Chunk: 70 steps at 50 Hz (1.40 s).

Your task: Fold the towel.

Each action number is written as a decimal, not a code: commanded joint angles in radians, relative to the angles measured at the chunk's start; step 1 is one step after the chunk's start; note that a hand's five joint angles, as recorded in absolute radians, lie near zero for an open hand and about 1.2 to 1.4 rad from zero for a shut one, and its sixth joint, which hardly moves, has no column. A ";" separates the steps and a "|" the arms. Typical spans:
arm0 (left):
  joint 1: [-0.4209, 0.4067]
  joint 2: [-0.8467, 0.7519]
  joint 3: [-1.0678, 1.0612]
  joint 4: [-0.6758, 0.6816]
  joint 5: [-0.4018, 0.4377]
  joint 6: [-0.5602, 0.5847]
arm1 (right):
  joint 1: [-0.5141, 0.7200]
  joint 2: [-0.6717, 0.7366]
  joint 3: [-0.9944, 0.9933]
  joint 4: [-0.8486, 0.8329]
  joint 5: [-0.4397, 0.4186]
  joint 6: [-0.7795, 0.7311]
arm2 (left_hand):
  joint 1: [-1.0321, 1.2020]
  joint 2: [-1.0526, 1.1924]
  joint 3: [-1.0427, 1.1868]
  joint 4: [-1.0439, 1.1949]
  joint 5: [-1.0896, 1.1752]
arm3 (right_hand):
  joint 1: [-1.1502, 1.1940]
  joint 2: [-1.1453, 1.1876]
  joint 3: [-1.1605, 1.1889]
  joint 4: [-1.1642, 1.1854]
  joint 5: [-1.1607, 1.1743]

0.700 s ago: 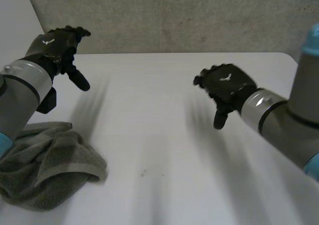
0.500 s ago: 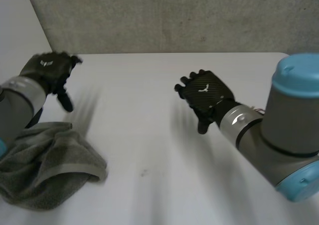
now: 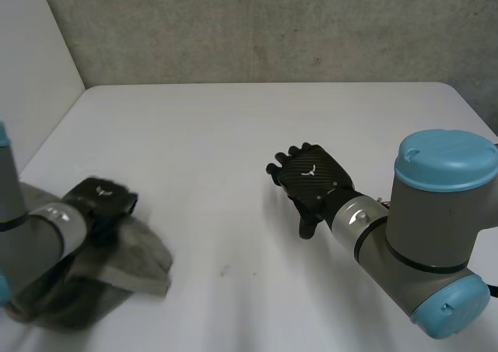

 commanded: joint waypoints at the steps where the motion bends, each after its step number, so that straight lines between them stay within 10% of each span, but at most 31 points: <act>1: -0.176 -0.002 0.151 0.080 -0.012 -0.291 | -0.066 -0.014 0.022 0.000 0.006 0.001 | 0.271 0.234 0.240 0.232 0.256 | -0.036 -0.049 -0.038 -0.058 -0.045; 6: -0.349 -0.126 0.307 0.089 -0.073 -0.469 | -0.175 -0.075 0.034 -0.005 0.011 0.013 | 0.271 0.234 0.240 0.232 0.256 | -0.036 -0.049 -0.038 -0.058 -0.045; 16: -0.566 -0.427 0.533 0.140 -0.238 -0.480 | -0.336 -0.112 -0.009 0.000 0.014 0.140 | 0.271 0.234 0.240 0.232 0.256 | -0.036 -0.049 -0.038 -0.058 -0.045; 18: -0.576 -0.453 0.553 0.151 -0.253 -0.479 | -0.350 -0.112 -0.013 0.001 0.014 0.162 | -0.638 -0.676 -0.670 -0.678 -0.654 | -0.036 -0.049 -0.038 -0.058 -0.045; 20: -0.577 -0.450 0.550 0.149 -0.258 -0.480 | -0.348 -0.112 -0.015 0.003 0.014 0.166 | -0.950 -0.988 -0.982 -0.990 -0.966 | -0.036 -0.049 -0.038 -0.058 -0.045; 35: -0.344 -0.098 0.321 0.149 -0.242 -0.468 | -0.178 -0.123 -0.023 0.151 0.000 0.379 | -0.932 -0.970 -0.964 -0.972 -0.947 | -0.036 -0.049 -0.038 -0.058 -0.045; 59: -0.164 -0.383 0.336 0.085 -0.022 -0.423 | 0.123 0.198 -0.181 0.138 0.091 0.536 | -0.618 -0.656 -0.650 -0.658 -0.633 | -0.036 -0.049 -0.038 -0.058 -0.045; 62: -0.165 -0.403 0.362 0.085 -0.020 -0.403 | 0.126 0.215 -0.184 0.110 0.163 0.444 | -0.415 -0.453 -0.447 -0.455 -0.431 | 0.227 0.214 0.225 0.205 0.218; 64: -0.168 -0.409 0.376 0.086 -0.022 -0.400 | 0.124 0.207 -0.175 0.044 0.212 0.345 | -0.301 -0.339 -0.332 -0.340 -0.316 | 0.980 0.967 0.978 0.958 0.971; 66: -0.178 -0.411 0.410 0.089 -0.029 -0.402 | 0.116 0.198 -0.167 -0.005 0.218 0.305 | 0.135 0.097 0.103 0.095 0.119 | 1.184 1.171 1.182 1.162 1.175; 70: -0.182 -0.401 0.474 0.118 -0.040 -0.403 | 0.115 0.172 -0.178 -0.091 0.209 0.228 | 0.271 0.234 0.240 0.232 0.256 | 1.186 1.173 1.184 1.164 1.177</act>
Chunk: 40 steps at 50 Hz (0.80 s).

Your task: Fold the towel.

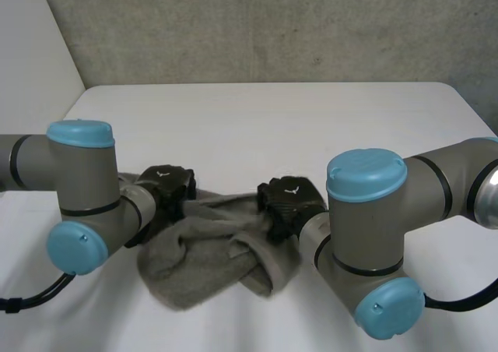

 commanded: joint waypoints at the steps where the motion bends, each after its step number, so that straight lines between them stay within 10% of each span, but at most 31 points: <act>1: -0.017 0.018 0.139 0.054 -0.028 0.000 | -0.019 -0.058 -0.012 -0.197 0.033 -0.220 | 0.497 0.515 0.517 0.516 0.526 | 0.609 0.424 0.458 0.451 0.494; 13: -0.016 0.195 0.274 0.201 -0.197 -0.065 | -0.168 -0.216 -0.169 -0.464 0.039 -0.420 | 0.497 0.515 0.517 0.516 0.526 | 0.609 0.424 0.458 0.451 0.494; 24: -0.039 0.282 -0.123 0.201 -0.166 -0.204 | -0.177 -0.215 0.023 -0.360 -0.102 -0.347 | 0.448 0.465 0.467 0.466 0.477 | 0.609 0.424 0.458 0.451 0.494; 31: -0.059 0.262 -0.342 0.190 -0.158 -0.189 | -0.194 -0.106 0.133 -0.177 -0.114 -0.354 | -0.279 -0.261 -0.260 -0.261 -0.250 | 0.609 0.424 0.458 0.451 0.494; 40: -0.039 0.373 -0.468 0.103 -0.154 -0.085 | -0.301 -0.176 0.198 -0.073 -0.134 -0.353 | -0.662 -0.644 -0.643 -0.643 -0.633 | 0.609 0.424 0.458 0.451 0.494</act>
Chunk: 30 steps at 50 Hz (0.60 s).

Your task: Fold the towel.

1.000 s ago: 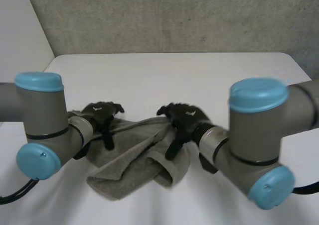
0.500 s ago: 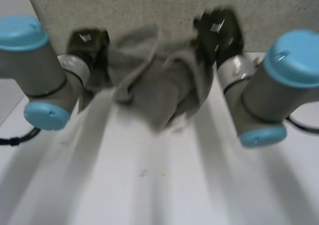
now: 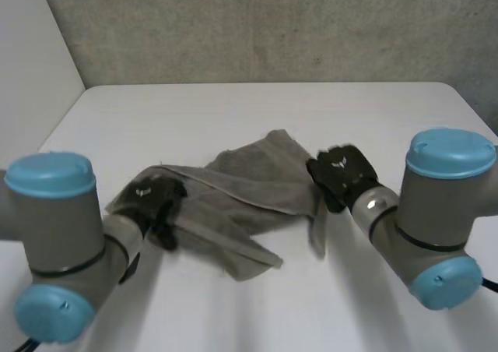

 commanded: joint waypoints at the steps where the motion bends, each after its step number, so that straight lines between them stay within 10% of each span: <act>1: 0.017 0.138 -0.110 -0.088 0.002 0.113 | -0.084 -0.090 0.062 0.079 -0.016 -0.001 | -0.204 -0.212 -0.213 -0.211 -0.209 | 0.463 0.229 0.213 0.206 0.238; 16: 0.003 0.255 -0.009 -0.015 0.035 0.135 | -0.079 -0.353 0.140 0.070 -0.125 0.004 | -0.187 -0.194 -0.196 -0.193 -0.191 | 0.463 0.229 0.213 0.206 0.238; 30: 0.000 -0.181 0.393 0.001 0.140 0.135 | -0.052 -0.572 0.115 0.078 -0.216 0.002 | -0.178 -0.186 -0.187 -0.184 -0.182 | 0.463 0.229 0.213 0.206 0.238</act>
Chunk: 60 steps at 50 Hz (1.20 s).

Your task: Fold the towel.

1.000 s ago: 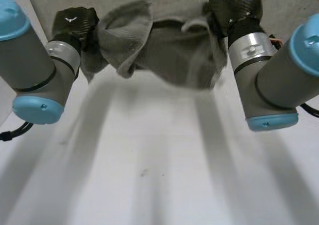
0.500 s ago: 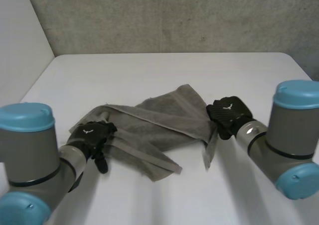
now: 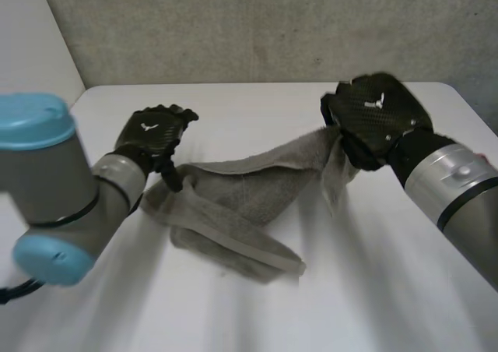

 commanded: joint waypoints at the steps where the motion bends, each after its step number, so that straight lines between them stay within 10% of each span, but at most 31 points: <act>1: 0.000 -0.234 0.206 -0.025 0.072 0.001 | 0.011 -0.121 -0.008 0.007 -0.059 0.001 | 0.032 0.037 0.034 0.036 0.032 | 0.463 0.229 0.213 0.206 0.237; 12: -0.003 -0.455 0.365 -0.112 0.344 -0.002 | 0.000 -0.156 0.012 0.048 -0.081 0.003 | 0.106 0.110 0.107 0.109 0.105 | 0.463 0.229 0.213 0.206 0.237; 21: -0.019 -0.522 0.481 -0.109 0.391 -0.025 | -0.008 -0.153 0.038 0.048 -0.081 0.004 | 0.270 0.275 0.271 0.274 0.269 | 0.463 0.229 0.213 0.206 0.237; 29: -0.019 -0.554 0.547 -0.109 0.402 -0.162 | -0.009 -0.147 0.039 0.045 -0.072 0.004 | 1.174 1.179 1.175 1.177 1.173 | 0.463 0.229 0.213 0.206 0.237; 46: 0.023 -0.359 0.604 0.145 0.127 -0.137 | -0.080 0.224 -0.291 0.033 -0.050 -0.003 | 1.174 1.179 1.175 1.178 1.173 | 0.463 0.229 0.213 0.206 0.237; 60: 0.012 -0.097 0.395 0.313 -0.091 -0.076 | -0.069 0.281 -0.460 -0.362 0.051 0.049 | 1.174 1.179 1.175 1.178 1.173 | 0.463 0.229 0.213 0.206 0.237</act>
